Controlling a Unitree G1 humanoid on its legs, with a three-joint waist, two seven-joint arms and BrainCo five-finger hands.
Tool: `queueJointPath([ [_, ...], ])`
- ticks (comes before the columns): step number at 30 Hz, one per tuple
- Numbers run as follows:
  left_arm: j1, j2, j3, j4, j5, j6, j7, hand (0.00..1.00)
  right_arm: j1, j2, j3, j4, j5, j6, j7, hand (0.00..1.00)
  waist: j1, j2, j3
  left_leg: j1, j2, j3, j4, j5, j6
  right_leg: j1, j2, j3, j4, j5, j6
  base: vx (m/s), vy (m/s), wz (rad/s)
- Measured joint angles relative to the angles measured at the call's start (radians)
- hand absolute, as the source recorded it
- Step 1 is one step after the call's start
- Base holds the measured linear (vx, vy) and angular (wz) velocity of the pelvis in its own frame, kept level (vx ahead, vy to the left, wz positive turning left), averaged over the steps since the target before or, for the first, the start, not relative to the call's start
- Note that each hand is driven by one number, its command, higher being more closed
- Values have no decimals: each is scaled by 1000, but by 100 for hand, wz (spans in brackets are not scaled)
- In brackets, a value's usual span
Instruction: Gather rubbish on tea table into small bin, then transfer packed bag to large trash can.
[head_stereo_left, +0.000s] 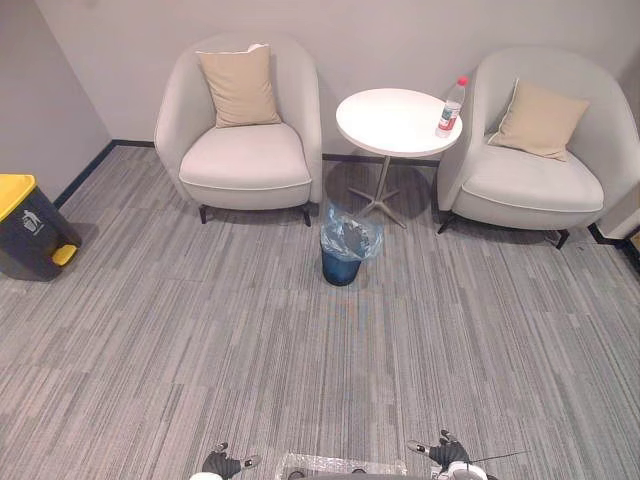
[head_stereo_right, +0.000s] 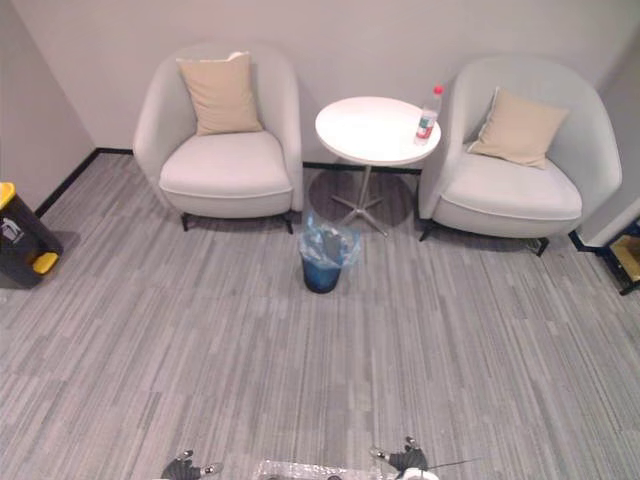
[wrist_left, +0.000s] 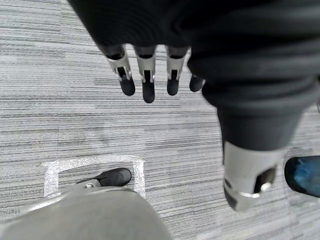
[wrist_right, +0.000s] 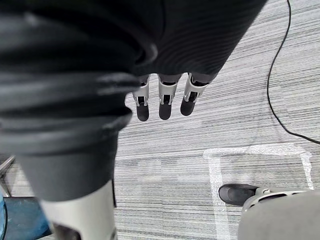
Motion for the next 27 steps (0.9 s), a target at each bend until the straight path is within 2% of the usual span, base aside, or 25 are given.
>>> queueJointPath([
  [6,0,-2,3,0,0,0,0,0,-2,12,-42,17,17,3,3,0,-1,3,2,1,0,-2,0,1,-1,2,0,-1,2,0,0,-7,-2,0],
  [15,1,-4,3,2,0,0,-5,0,-1,24,-80,35,123,8,13,0,-2,7,4,3,1,7,0,2,-1,5,0,8,6,0,0,-4,-1,-1],
  [27,-1,-4,0,3,3,1,-11,0,-5,29,-80,34,133,7,31,0,-2,10,10,-1,5,67,-1,1,-1,-20,7,58,0,13,-5,-7,-7,-13],
])
